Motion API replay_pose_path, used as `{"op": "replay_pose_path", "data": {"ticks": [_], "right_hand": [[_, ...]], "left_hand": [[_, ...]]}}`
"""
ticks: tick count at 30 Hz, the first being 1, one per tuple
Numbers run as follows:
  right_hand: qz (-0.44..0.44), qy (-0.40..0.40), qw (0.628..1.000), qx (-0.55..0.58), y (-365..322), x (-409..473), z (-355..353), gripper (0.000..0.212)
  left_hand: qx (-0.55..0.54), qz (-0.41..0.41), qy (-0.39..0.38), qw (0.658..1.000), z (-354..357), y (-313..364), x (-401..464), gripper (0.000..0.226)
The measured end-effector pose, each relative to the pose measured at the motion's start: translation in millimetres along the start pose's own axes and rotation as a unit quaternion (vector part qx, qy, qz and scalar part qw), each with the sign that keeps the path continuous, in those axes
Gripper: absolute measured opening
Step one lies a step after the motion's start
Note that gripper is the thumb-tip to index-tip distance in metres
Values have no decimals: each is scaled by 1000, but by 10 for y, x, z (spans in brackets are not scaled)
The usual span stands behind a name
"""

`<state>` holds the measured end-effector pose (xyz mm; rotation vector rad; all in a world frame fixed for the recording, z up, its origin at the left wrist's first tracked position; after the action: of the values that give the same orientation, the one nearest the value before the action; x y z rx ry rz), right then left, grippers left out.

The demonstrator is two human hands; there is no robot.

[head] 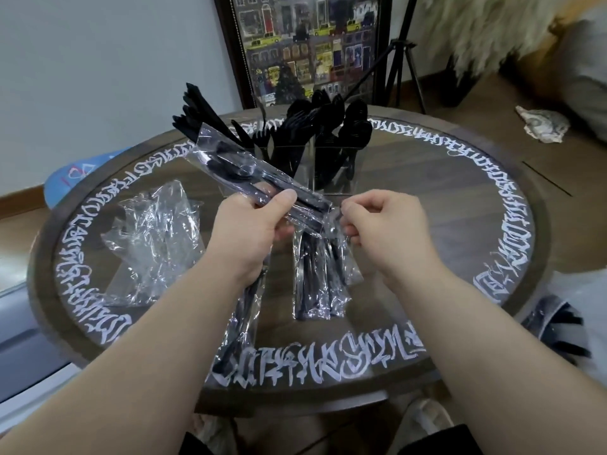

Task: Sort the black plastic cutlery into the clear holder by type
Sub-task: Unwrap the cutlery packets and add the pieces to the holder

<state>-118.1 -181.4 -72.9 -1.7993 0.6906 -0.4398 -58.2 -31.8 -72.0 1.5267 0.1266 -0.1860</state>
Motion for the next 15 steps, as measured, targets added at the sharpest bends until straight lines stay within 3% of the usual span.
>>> {"op": "replay_pose_path", "data": {"ticks": [3,11,15], "right_hand": [[89,-41,992,84,37,37,-31,20],[136,-99,976,136,-85,-28,-5,13],[188,-107,963,160,-103,-88,35,20]], "left_hand": [[-10,4,-30,999,58,-20,-10,4],[-44,4,-26,999,-18,-34,-85,6],[-63,3,-34,997,-77,7,-138,9]]}}
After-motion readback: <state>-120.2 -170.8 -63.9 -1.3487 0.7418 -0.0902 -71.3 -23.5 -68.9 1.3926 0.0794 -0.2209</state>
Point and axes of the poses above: each hand's wrist, its own x-axis towards the middle knuckle, its own z-axis out of the palm, y = z × x, the point moved 2 cm from there along x, towards the middle knuckle, and after that the axes turned 7 degrees about y, right-handed, at the moved point
